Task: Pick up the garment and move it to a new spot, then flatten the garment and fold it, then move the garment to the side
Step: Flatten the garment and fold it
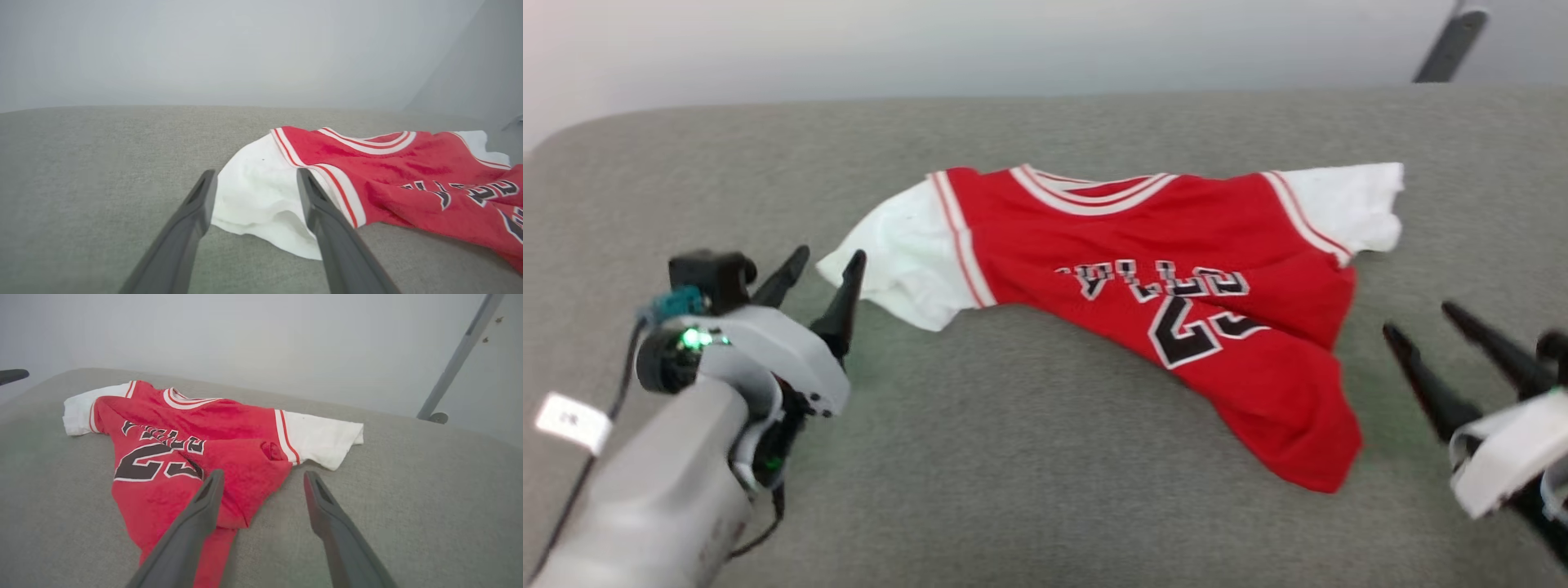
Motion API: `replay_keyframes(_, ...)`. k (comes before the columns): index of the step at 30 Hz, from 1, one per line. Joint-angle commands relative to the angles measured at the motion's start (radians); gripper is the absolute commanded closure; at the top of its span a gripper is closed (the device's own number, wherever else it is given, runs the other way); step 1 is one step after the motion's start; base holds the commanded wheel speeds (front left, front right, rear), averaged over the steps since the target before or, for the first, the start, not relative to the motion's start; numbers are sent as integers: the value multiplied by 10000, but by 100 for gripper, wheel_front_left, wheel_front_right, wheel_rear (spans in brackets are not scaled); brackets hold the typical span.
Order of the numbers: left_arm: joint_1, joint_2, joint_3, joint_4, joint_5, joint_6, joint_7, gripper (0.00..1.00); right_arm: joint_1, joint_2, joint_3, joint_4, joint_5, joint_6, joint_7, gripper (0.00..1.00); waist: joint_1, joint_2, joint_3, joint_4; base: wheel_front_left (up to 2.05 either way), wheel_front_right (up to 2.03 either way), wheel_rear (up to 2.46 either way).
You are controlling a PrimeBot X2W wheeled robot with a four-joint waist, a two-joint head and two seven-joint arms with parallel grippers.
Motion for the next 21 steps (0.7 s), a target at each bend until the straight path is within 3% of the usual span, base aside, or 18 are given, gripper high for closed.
replay_keyframes(1,351,37,356,-434,281,325,-53,0,-444,-173,57,6,56,-15,241,0,0,-1,136,591,0,0,0)
replay_keyframes(4,1412,-199,1530,-1925,1349,1432,-53,0,-1292,-593,333,155,225,-15,963,0,0,-1,431,949,0,0,0)
replay_keyframes(9,2922,-720,2823,-4272,3536,2104,-55,0,-3148,-1388,768,918,832,-15,2528,0,0,-1,1033,1581,0,0,0)
replay_keyframes(15,4022,-1705,3841,-6043,5224,1766,-57,0,-5700,-2698,2153,2130,1750,-16,5025,0,0,-1,2043,2303,0,0,0)
replay_keyframes(21,4354,-2565,4605,-6386,6034,1006,-56,0,-7738,-3642,3776,2897,2153,-15,6138,0,0,-1,2957,2912,0,0,0)
